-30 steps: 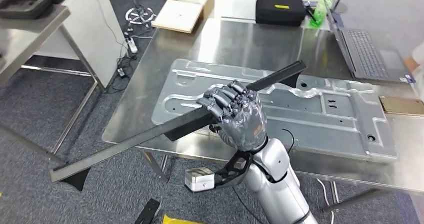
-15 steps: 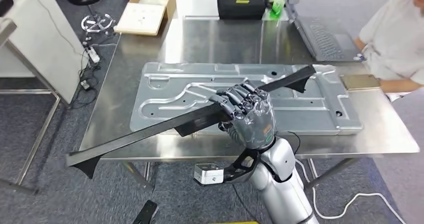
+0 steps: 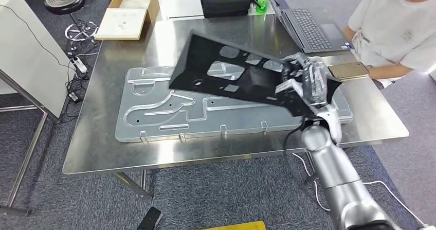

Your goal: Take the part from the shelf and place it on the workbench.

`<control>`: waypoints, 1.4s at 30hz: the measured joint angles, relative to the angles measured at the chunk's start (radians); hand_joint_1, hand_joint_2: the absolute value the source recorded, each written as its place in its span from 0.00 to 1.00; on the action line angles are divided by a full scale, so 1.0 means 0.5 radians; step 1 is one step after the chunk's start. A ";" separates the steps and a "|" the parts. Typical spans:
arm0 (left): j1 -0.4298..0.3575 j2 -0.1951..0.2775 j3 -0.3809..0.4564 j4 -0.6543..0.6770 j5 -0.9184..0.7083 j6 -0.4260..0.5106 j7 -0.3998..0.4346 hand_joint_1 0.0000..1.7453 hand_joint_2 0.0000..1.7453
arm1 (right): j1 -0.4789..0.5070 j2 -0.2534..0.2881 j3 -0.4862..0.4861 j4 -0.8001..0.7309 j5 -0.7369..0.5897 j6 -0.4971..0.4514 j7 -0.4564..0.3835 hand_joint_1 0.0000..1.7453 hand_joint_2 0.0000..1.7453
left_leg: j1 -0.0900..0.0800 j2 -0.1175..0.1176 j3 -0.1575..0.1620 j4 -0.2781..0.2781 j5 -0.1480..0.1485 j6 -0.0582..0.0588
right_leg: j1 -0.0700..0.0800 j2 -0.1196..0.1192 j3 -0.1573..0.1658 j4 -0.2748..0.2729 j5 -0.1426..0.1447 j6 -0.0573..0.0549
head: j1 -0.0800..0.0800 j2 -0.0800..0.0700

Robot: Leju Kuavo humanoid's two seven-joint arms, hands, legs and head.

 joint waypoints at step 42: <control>-0.020 0.003 0.009 0.001 -0.079 -0.029 -0.030 0.00 1.00 | -0.399 -0.509 -0.075 1.064 0.744 -0.027 -0.272 1.00 1.00 | -0.051 -0.035 -0.021 -0.103 0.142 0.105 | 0.034 0.048 -0.051 0.052 0.003 0.006 | -0.001 0.000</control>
